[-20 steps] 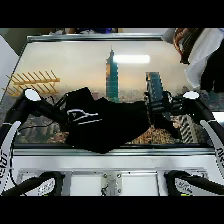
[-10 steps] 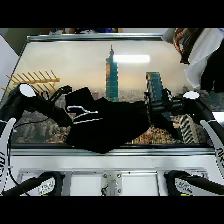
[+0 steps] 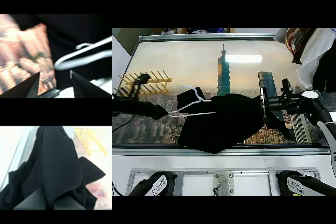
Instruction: Fold the clothes and pants, and hang the long-sleeved shirts on hangers.
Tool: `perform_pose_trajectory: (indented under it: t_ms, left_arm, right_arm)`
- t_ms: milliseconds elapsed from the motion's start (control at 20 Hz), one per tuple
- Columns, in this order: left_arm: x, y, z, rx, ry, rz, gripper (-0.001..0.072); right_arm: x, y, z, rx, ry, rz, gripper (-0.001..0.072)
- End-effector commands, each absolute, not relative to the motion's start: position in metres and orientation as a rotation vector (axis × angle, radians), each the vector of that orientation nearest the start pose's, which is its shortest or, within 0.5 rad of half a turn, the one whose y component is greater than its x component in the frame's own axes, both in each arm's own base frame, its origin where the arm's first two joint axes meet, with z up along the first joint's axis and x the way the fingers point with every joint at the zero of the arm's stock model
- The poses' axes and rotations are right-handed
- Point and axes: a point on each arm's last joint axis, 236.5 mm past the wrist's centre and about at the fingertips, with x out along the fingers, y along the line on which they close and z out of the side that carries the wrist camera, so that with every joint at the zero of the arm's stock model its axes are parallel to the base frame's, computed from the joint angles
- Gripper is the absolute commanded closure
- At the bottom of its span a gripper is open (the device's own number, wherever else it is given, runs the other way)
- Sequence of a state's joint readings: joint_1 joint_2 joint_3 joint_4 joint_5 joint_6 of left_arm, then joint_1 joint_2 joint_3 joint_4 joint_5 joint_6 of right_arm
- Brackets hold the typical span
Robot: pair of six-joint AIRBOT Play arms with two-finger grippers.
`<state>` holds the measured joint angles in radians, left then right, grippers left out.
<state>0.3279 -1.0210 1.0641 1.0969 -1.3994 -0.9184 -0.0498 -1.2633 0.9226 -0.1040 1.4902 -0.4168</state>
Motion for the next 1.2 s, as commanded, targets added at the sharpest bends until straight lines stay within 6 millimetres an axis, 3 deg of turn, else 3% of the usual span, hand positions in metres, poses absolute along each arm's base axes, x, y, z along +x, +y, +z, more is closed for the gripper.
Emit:
perform_pose_trajectory:
  t_ms: [0, 100, 200, 250, 300, 500, 650, 800, 950, 1150]
  left_arm:
    - [0.316, 0.03, 0.126, -0.225, 0.959, -0.149, 0.0312]
    - [0.307, 0.028, 0.147, -0.337, 0.905, -0.067, 0.031]
    - [0.3, 0.014, 0.156, -0.397, 0.889, -0.058, 0.03]
    - [0.297, 0.0, 0.157, -0.393, 0.888, -0.096, 0.0074]
    - [0.294, -0.018, 0.154, -0.413, 0.898, -0.146, -0.0013]
    - [0.289, -0.087, 0.125, -0.563, 0.925, -0.252, -0.0013]
    - [0.293, -0.136, 0.121, -0.598, 0.87, -0.339, -0.0013]
    - [0.289, -0.181, 0.105, -0.579, 0.931, -0.426, -0.0013]
    - [0.302, -0.204, 0.098, -0.574, 0.969, -0.449, -0.0013]
    - [0.314, -0.222, 0.108, -0.554, 0.979, -0.485, -0.0013]
  right_arm:
    - [0.325, 0.197, 0.174, -0.122, 0.038, 1.366, 0.0696]
    - [0.322, 0.186, 0.192, -0.118, 0.037, 1.317, 0.0695]
    - [0.324, 0.177, 0.205, -0.123, 0.034, 1.255, 0.0695]
    - [0.323, 0.176, 0.211, -0.142, 0.02, 1.237, 0.0695]
    - [0.321, 0.176, 0.216, -0.155, 0.008, 1.233, 0.0695]
    - [0.319, 0.176, 0.224, -0.112, 0.035, 1.207, 0.0695]
    - [0.318, 0.176, 0.225, -0.113, 0.033, 1.208, 0.0695]
    - [0.318, 0.176, 0.225, -0.088, 0.051, 1.208, 0.0694]
    - [0.317, 0.176, 0.225, -0.089, 0.049, 1.208, 0.0695]
    - [0.317, 0.176, 0.226, -0.091, 0.049, 1.208, 0.0694]
